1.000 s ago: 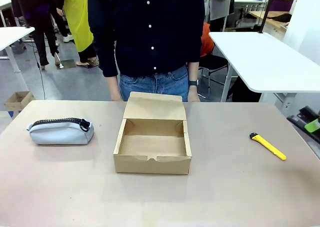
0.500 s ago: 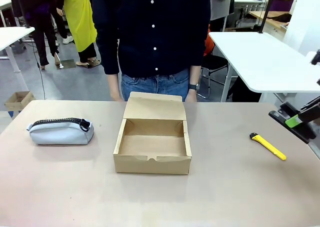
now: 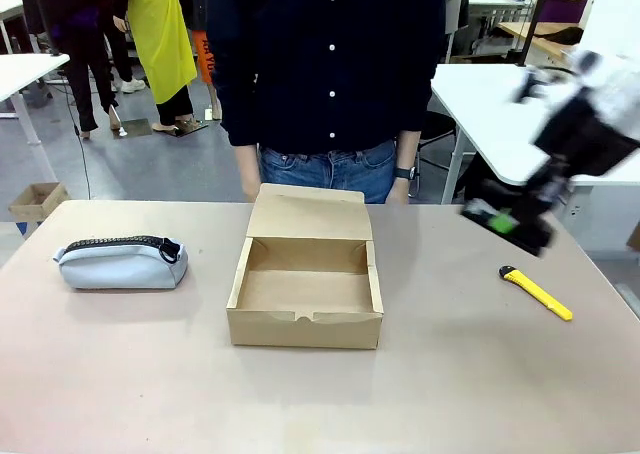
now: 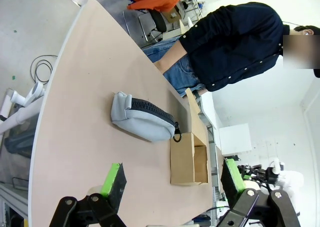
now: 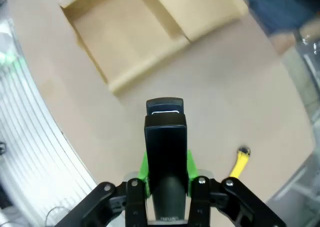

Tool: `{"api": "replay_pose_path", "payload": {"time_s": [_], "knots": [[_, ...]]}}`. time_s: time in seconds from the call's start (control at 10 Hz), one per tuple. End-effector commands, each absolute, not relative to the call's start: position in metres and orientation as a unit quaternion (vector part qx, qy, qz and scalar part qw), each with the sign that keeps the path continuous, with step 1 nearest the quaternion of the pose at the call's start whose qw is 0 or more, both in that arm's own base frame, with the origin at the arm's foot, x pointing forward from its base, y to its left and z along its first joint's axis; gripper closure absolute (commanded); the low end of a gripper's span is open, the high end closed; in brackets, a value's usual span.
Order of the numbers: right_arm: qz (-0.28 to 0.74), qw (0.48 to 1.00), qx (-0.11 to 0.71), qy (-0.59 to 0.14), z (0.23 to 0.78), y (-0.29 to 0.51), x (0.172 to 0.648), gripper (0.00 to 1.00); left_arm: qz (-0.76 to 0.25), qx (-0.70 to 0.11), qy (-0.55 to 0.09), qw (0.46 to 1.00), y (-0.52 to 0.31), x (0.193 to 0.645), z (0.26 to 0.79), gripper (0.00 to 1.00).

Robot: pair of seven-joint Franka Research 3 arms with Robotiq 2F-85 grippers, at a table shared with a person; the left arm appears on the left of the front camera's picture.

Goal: Pack the items into the box.
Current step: Pick up the item indicated by the person and place it inside the Mailer Box.

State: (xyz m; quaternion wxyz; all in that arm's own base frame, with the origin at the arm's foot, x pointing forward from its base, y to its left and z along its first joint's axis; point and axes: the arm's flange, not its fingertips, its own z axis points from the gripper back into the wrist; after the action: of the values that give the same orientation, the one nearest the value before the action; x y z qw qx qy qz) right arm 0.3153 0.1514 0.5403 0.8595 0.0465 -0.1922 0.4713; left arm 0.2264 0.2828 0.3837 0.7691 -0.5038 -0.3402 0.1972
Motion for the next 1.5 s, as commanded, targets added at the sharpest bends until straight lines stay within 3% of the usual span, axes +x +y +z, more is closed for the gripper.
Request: {"api": "replay_pose_path", "payload": {"time_s": [0.0,0.3,0.5,0.9,1.4], "knots": [[0.522,0.829,-0.006,-0.201,0.556,0.237,0.338,0.69,0.192,-0.508,-0.355,0.761,0.281,0.227,0.384,0.0],[0.636,0.744,-0.011,-0.204,0.517,0.361,0.338,0.69,0.192,-0.508,-0.355,0.761,0.281,0.227,0.384,0.0],[0.669,0.718,-0.008,-0.193,0.459,0.396,0.358,0.69,0.192,-0.508,-0.355,0.761,0.281,0.227,0.384,0.0],[0.659,0.73,-0.042,-0.178,0.394,0.397,0.371,0.69,0.192,-0.508,-0.355,0.761,0.281,0.227,0.384,0.0],[0.663,0.735,-0.013,-0.145,0.375,0.391,0.383,0.69,0.192,-0.508,-0.355,0.761,0.281,0.227,0.384,0.0]]}}
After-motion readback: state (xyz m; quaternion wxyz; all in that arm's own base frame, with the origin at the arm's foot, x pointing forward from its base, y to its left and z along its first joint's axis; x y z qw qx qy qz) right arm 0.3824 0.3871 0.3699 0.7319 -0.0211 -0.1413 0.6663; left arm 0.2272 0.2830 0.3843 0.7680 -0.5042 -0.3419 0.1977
